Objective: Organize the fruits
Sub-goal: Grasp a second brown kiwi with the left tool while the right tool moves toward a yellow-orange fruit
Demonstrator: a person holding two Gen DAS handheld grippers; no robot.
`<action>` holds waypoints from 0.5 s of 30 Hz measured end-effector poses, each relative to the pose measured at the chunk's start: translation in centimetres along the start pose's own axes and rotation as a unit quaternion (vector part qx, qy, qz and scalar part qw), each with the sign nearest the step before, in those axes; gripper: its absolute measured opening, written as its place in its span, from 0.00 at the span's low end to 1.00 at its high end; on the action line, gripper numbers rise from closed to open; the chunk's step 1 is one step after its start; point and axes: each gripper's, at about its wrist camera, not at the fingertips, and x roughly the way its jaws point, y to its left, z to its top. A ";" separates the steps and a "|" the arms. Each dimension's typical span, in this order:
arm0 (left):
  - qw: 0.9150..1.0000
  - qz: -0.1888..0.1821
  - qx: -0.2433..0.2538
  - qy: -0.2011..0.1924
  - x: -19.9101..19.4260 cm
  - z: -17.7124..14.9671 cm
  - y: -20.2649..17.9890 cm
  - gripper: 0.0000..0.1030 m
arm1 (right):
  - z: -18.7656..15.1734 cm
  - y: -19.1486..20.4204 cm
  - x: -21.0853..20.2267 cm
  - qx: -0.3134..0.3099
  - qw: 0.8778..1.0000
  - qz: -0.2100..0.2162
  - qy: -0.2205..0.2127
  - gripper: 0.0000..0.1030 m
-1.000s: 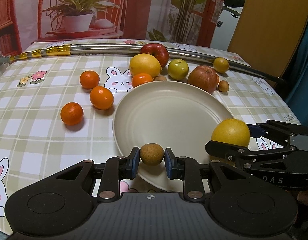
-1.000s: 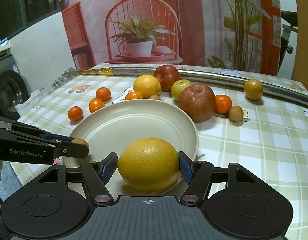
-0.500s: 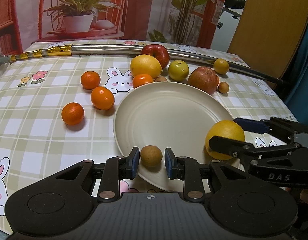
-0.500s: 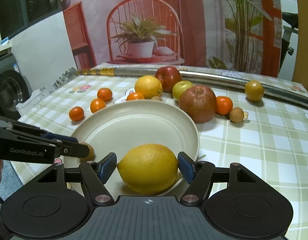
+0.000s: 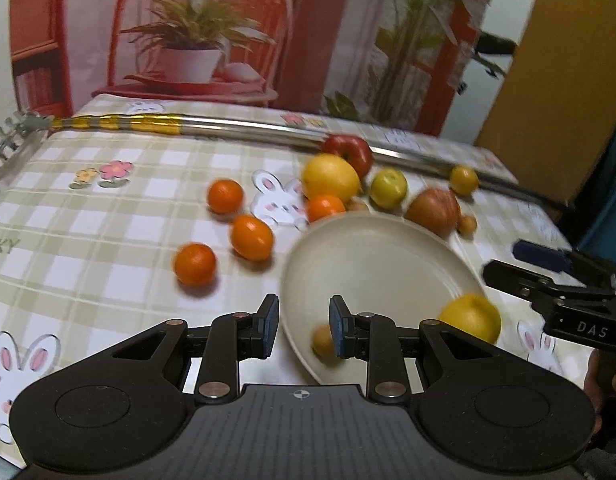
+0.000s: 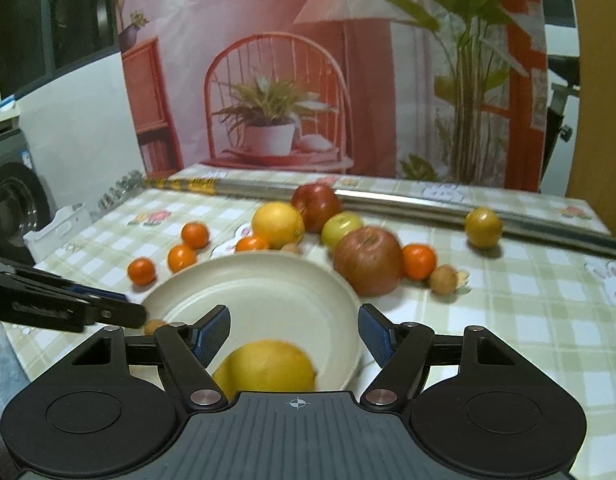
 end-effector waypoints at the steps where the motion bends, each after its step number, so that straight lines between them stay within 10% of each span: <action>1: 1.000 0.000 -0.009 -0.002 -0.3 0.5 0.6 0.28 | 0.3 -0.2 -0.1 0.000 1.000 -0.003 -0.004 0.65; 15: 0.998 0.023 -0.061 -0.023 -2.1 7.7 4.7 0.28 | 5.5 -5.8 0.4 0.033 0.997 -0.049 -0.045 0.65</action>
